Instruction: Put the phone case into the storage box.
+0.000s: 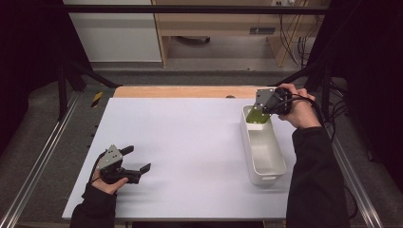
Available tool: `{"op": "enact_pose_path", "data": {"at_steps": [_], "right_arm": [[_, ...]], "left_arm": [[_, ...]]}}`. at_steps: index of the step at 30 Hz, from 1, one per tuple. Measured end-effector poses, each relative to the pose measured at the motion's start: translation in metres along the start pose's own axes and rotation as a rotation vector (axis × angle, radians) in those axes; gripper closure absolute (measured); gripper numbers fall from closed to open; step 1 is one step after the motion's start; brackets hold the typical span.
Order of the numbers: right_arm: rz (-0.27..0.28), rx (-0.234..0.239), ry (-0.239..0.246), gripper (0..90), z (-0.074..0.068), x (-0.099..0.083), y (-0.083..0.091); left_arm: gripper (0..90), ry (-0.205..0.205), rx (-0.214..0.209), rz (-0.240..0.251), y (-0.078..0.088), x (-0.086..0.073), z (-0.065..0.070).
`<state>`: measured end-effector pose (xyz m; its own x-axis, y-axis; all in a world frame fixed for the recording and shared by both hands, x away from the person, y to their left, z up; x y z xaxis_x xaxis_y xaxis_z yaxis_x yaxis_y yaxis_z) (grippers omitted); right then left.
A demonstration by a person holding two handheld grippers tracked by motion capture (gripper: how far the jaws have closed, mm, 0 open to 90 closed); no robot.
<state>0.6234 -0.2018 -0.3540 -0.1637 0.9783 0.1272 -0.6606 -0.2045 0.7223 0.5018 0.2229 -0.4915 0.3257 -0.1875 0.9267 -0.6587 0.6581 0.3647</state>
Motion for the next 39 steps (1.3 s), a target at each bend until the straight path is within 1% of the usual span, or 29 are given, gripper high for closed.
{"op": "enact_pose_path", "data": {"at_steps": [1,4,8,12,13,18,19,23,24,26,28,29,34,39], "right_arm": [[0.005,-0.002,0.015,78.5,0.001,0.0,-0.001],[0.011,0.0,0.032,78.5,0.001,0.0,-0.003],[0.004,0.011,0.043,78.5,0.0,-0.001,-0.007],[0.005,0.024,0.066,78.5,0.001,-0.002,-0.013],[0.005,0.027,0.06,78.5,0.001,-0.002,-0.014],[0.006,0.037,0.073,78.5,0.003,-0.004,-0.021],[0.005,0.04,0.067,78.5,0.003,-0.005,-0.022],[0.009,0.056,0.071,78.4,0.004,-0.006,-0.027],[0.012,0.06,0.08,78.4,0.004,-0.006,-0.028],[0.009,0.063,0.075,78.4,0.004,-0.007,-0.031],[0.012,0.07,0.078,78.4,0.004,-0.007,-0.033],[0.013,0.071,0.088,78.4,0.005,-0.007,-0.035],[0.018,0.089,0.09,78.4,0.004,-0.004,-0.041],[0.004,0.104,0.092,78.3,0.005,-0.007,-0.047]], "left_arm": [[2.4,0.0,0.0,0.0,0.0,0.0,0.0],[2.4,0.0,-0.001,0.0,0.0,0.0,0.0],[2.4,0.0,-0.003,-0.002,-0.001,0.0,0.0],[2.4,0.0,-0.003,-0.002,-0.001,0.0,0.0],[2.4,0.0,-0.004,-0.001,-0.001,0.0,0.0],[2.4,0.001,-0.004,-0.004,-0.002,-0.001,0.0],[2.4,0.002,-0.005,-0.005,-0.002,-0.001,0.0],[2.4,0.002,-0.004,-0.008,-0.002,-0.002,0.0],[2.4,0.001,-0.004,-0.009,-0.003,-0.002,0.0],[2.4,-0.001,-0.004,-0.011,-0.003,-0.002,0.0],[2.4,0.0,-0.003,-0.011,-0.003,-0.002,-0.001],[2.4,-0.001,-0.003,-0.011,-0.003,-0.002,-0.001],[2.4,-0.001,-0.003,-0.013,-0.003,-0.003,-0.001],[2.4,0.0,-0.004,-0.012,-0.003,-0.002,-0.001]]}}
Point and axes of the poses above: each handheld gripper's, and its own axes: y roughly backward along the jaws, x roughly out of its top, z roughly to its right, the point moved 8 cm from there along -y, roughly forward along the jaws, and after that the axes turned 5 degrees about y, right-handed, at the moved point
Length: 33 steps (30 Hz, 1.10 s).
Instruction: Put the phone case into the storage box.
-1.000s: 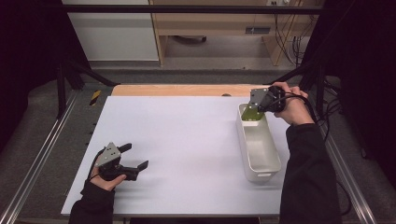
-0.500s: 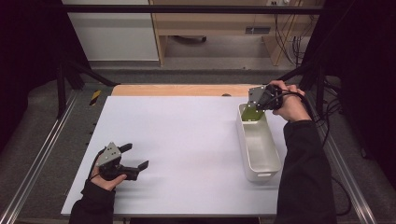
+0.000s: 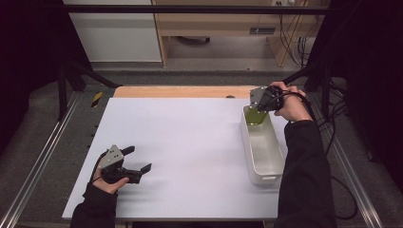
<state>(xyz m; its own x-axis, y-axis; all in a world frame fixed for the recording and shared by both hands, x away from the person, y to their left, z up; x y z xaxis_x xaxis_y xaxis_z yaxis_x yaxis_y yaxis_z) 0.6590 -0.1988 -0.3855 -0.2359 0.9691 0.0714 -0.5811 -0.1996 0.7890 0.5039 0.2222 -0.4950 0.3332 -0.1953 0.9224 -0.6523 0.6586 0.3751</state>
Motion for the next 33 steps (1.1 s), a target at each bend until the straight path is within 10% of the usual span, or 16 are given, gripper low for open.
{"op": "enact_pose_path", "data": {"at_steps": [33], "right_arm": [[-0.021,0.003,-0.009,76.1,0.007,-0.001,-0.016]], "left_arm": [[2.4,-0.002,-0.001,-0.006,-0.001,-0.001,0.0]]}}
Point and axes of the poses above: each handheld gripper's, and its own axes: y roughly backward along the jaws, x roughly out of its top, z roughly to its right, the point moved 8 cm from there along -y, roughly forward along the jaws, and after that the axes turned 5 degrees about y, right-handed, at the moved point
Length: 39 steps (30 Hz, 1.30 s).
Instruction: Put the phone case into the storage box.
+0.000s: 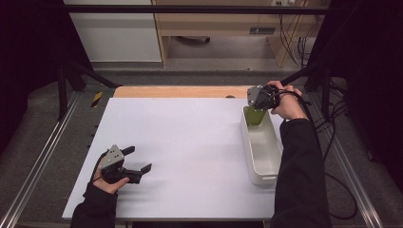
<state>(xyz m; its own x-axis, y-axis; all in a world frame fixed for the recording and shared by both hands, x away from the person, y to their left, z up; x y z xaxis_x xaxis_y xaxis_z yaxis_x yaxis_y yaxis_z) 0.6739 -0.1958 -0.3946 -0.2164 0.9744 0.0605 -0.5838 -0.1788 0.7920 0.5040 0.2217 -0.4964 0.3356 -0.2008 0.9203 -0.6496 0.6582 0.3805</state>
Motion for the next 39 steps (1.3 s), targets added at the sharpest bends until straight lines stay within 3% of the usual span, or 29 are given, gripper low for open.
{"op": "enact_pose_path", "data": {"at_steps": [9,17,26,32,35,39], "right_arm": [[-0.009,-0.029,-0.009,68.2,0.004,-0.002,-0.002],[0.01,-0.084,-0.039,50.1,0.01,-0.001,0.0],[0.085,-0.108,-0.178,27.6,0.015,0.003,0.012],[0.101,-0.139,-0.268,11.9,0.013,0.005,0.02],[0.126,-0.157,-0.306,9.2,0.012,0.009,0.026],[0.203,-0.177,-0.365,5.8,0.013,0.021,0.038]], "left_arm": [[2.4,0.0,0.0,0.0,0.0,0.0,0.0],[2.4,0.0,0.0,-0.001,0.0,0.0,0.0],[2.4,-0.002,0.001,-0.007,0.0,-0.001,0.0],[2.4,-0.003,0.001,-0.007,-0.001,-0.001,0.001],[2.4,-0.004,0.002,-0.008,-0.001,-0.001,0.001],[2.4,-0.006,0.001,-0.01,-0.001,-0.001,0.001]]}}
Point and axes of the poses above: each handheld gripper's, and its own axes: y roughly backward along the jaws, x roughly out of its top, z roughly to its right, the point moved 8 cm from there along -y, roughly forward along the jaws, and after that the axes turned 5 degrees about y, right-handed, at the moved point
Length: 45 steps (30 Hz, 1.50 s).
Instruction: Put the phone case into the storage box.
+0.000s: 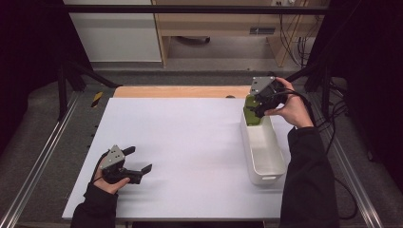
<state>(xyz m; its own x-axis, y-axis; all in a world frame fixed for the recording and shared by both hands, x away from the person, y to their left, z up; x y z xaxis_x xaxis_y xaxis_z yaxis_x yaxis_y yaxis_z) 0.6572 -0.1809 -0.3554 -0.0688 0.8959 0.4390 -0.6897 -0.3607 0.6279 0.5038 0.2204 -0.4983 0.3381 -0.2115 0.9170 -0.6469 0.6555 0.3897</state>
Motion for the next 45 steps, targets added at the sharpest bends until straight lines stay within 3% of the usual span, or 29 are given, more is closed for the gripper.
{"op": "enact_pose_path", "data": {"at_steps": [4,9,15,22,28,36,41,45], "right_arm": [[0.066,-0.011,-0.065,4.0,-0.004,0.013,0.011],[0.072,-0.012,-0.127,2.8,-0.014,0.023,0.02],[0.108,0.039,-0.297,2.3,-0.03,0.025,0.032],[0.207,0.004,-0.423,1.6,-0.045,0.022,0.054],[0.317,-0.014,-0.581,1.1,-0.058,0.019,0.069],[0.387,-0.052,-0.671,1.1,-0.083,0.009,0.08],[0.515,-0.018,-0.698,1.0,-0.104,0.003,0.092],[0.506,-0.012,-0.719,0.7,-0.118,-0.01,0.095]], "left_arm": [[2.4,-0.001,-0.001,0.001,0.0,0.0,0.0],[2.4,-0.002,0.0,0.005,0.001,0.001,0.001],[2.4,-0.004,-0.003,0.004,0.001,0.001,0.002],[2.3,-0.003,-0.008,0.007,0.001,0.001,0.002],[2.3,-0.002,-0.009,0.013,0.002,0.002,0.002],[2.3,-0.004,-0.017,0.026,0.004,0.004,0.002],[2.3,-0.003,-0.019,0.038,0.005,0.006,0.002],[2.3,-0.002,-0.022,0.043,0.006,0.007,0.003]]}}
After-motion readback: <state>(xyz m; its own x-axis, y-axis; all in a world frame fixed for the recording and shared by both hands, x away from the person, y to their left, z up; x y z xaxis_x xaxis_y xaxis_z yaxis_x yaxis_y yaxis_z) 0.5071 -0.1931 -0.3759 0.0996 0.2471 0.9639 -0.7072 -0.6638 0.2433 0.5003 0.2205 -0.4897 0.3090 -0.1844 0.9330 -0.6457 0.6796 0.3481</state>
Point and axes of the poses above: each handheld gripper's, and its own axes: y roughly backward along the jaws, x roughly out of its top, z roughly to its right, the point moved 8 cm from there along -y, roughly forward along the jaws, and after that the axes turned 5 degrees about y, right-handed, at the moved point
